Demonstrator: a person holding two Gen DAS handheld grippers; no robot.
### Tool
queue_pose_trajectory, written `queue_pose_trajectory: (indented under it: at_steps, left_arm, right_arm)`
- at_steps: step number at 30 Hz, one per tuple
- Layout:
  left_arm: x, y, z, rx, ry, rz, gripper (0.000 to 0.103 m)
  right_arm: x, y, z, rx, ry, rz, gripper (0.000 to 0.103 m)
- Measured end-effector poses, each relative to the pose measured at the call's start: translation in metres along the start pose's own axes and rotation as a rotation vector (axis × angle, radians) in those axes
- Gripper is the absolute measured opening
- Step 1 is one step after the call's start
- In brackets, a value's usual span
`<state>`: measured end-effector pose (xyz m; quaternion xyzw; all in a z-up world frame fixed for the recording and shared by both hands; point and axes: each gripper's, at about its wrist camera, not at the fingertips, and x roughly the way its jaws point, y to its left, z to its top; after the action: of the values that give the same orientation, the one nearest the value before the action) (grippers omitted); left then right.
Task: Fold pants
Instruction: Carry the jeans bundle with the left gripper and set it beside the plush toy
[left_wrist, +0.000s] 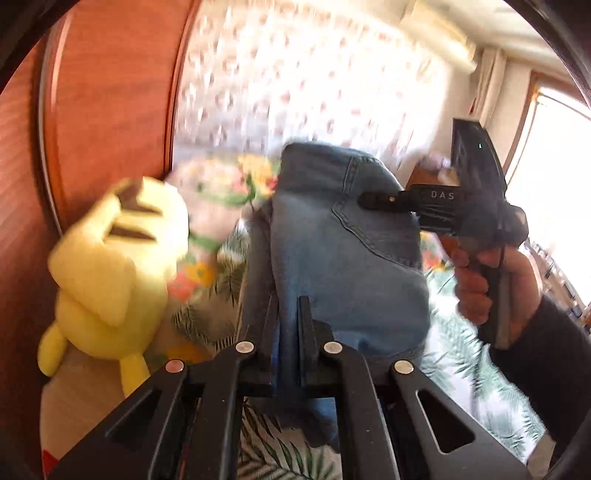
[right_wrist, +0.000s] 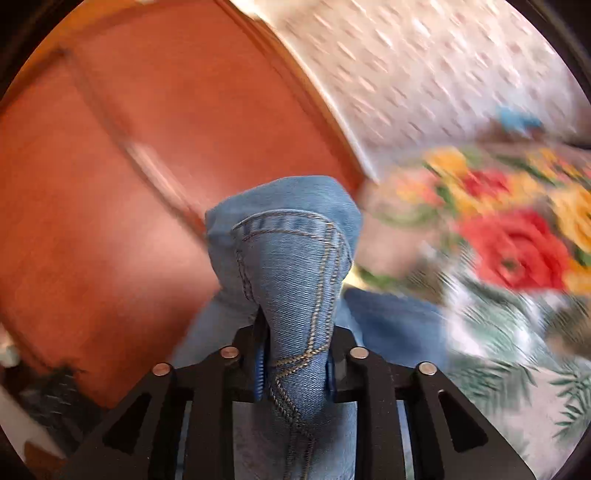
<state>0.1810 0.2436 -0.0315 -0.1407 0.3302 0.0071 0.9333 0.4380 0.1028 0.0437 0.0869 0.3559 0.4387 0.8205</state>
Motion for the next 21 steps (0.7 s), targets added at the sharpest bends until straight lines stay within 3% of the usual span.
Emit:
queue_pose_trajectory:
  at_steps: [3, 4, 5, 10, 14, 17, 21]
  left_arm:
    - [0.011, 0.004, -0.004, 0.004, 0.011, 0.005, 0.008]
    - [0.01, 0.005, -0.005, -0.003, 0.01, 0.001, 0.008]
    - [0.01, 0.008, -0.003, -0.007, 0.01, -0.002, 0.008]
    - [0.009, 0.009, -0.005, 0.009, 0.005, 0.028, 0.008]
    - [0.004, 0.002, 0.0, 0.011, -0.003, 0.066, 0.009]
    - [-0.005, -0.006, 0.003, 0.025, -0.007, 0.109, 0.02]
    - [-0.021, -0.022, 0.006, 0.066, -0.039, 0.116, 0.034]
  right_arm:
    - [0.024, -0.043, -0.004, -0.019, 0.09, -0.111, 0.043]
    - [0.019, -0.05, -0.002, -0.036, 0.082, -0.124, 0.059]
    - [0.014, -0.051, 0.002, -0.074, 0.072, -0.155, 0.065]
    - [0.002, -0.043, 0.015, -0.233, 0.033, -0.254, 0.065]
    - [0.011, -0.026, -0.006, -0.277, 0.04, -0.314, 0.065]
    - [0.001, -0.013, -0.017, -0.251, 0.015, -0.286, 0.065]
    - [-0.05, 0.011, -0.044, -0.265, -0.017, -0.29, 0.065]
